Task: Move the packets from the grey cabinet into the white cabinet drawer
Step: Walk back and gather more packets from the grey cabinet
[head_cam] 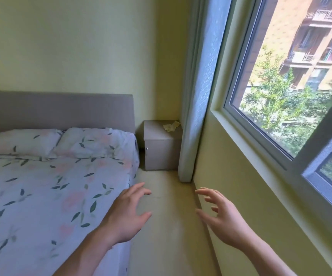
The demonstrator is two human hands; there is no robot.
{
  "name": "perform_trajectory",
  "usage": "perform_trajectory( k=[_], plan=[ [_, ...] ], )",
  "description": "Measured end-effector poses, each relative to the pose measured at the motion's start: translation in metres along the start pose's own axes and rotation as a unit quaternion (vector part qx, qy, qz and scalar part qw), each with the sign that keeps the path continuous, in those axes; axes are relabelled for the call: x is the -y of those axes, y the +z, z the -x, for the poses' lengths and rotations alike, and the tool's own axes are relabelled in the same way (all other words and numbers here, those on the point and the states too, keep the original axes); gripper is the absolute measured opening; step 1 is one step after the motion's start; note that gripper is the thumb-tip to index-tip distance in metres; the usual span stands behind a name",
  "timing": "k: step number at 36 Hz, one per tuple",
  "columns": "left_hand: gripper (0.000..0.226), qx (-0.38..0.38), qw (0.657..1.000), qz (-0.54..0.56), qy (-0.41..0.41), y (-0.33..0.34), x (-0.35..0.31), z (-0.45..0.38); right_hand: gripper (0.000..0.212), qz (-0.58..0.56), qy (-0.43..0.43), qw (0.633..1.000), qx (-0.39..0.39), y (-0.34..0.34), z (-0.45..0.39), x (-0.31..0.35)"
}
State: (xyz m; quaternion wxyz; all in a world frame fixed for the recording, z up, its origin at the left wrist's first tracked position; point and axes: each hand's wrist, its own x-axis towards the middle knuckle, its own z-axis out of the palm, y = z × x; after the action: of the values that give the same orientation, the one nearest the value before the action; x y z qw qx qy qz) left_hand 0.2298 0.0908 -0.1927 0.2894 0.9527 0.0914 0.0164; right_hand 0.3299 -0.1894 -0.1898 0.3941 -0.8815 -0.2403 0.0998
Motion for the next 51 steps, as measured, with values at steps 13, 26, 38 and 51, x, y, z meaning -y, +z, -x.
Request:
perform_trajectory(
  k=[13, 26, 38, 51],
  plan=[
    [0.046, 0.004, 1.000, -0.019, 0.008, -0.015, 0.023, -0.249, 0.045, -0.022, -0.015, 1.000, 0.012, -0.015, -0.260, -0.057],
    [0.045, -0.001, 0.996, -0.022, -0.091, -0.067, 0.095, -0.456, 0.045, -0.033, -0.037, 0.995, 0.092, -0.017, -0.544, -0.067],
    [0.046, 0.009, 0.994, -0.002, -0.113, -0.087, 0.218, -0.665, 0.045, -0.016, 0.004, 0.994, 0.112, 0.025, -0.771, -0.072],
    [0.043, 0.154, 0.983, 0.031, -0.093, -0.042, 0.272, -0.905, 0.042, -0.031, 0.159, 0.984, 0.071, 0.032, -0.927, -0.141]
  ],
)
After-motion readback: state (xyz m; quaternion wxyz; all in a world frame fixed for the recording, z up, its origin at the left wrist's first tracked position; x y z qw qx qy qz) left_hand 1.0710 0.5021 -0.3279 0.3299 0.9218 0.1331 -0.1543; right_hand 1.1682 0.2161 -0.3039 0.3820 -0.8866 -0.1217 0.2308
